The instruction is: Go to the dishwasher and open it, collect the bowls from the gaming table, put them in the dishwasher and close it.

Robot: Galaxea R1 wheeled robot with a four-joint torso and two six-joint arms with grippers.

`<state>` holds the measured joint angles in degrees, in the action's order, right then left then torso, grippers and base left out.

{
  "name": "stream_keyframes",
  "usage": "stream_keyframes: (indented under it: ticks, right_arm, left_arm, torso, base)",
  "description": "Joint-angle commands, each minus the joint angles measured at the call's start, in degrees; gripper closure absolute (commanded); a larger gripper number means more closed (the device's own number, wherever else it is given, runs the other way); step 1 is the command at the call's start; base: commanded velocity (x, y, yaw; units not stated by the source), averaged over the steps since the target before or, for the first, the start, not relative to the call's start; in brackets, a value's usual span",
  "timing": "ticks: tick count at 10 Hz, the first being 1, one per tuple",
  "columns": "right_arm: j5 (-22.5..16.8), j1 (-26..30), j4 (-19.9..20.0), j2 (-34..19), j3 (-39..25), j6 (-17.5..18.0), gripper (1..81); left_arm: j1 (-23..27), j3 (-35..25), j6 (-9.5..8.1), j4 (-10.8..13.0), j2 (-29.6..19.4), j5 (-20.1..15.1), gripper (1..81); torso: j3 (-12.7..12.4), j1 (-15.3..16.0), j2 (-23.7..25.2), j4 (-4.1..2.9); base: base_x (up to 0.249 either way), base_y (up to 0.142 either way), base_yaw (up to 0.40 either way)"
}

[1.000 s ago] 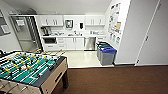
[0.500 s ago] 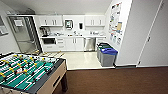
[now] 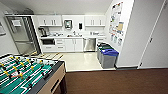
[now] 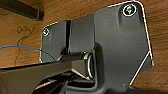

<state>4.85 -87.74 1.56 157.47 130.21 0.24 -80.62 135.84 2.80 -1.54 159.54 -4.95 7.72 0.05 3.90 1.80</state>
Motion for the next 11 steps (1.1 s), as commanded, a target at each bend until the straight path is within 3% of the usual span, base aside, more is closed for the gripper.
stream_keyframes:
  ticks: [1, 11]
  right_arm:
    - [-3.01, 2.17, 0.37, -0.81, -0.49, -0.24, 1.0]
    - [-2.92, 2.43, 0.37, -0.81, -0.49, -0.24, 1.0]
  left_arm:
    - [3.05, -0.49, 0.10, 0.04, -0.71, -3.49, 1.0]
    - [3.13, -0.40, 0.10, -0.13, -0.71, -3.49, 1.0]
  torso:
    - [0.00, 0.00, 0.00, 0.00]
    - [0.00, 0.02, 0.00, 0.00]
  base:
    - [0.168, 0.000, 0.000]
    - [0.183, 0.000, 0.000]
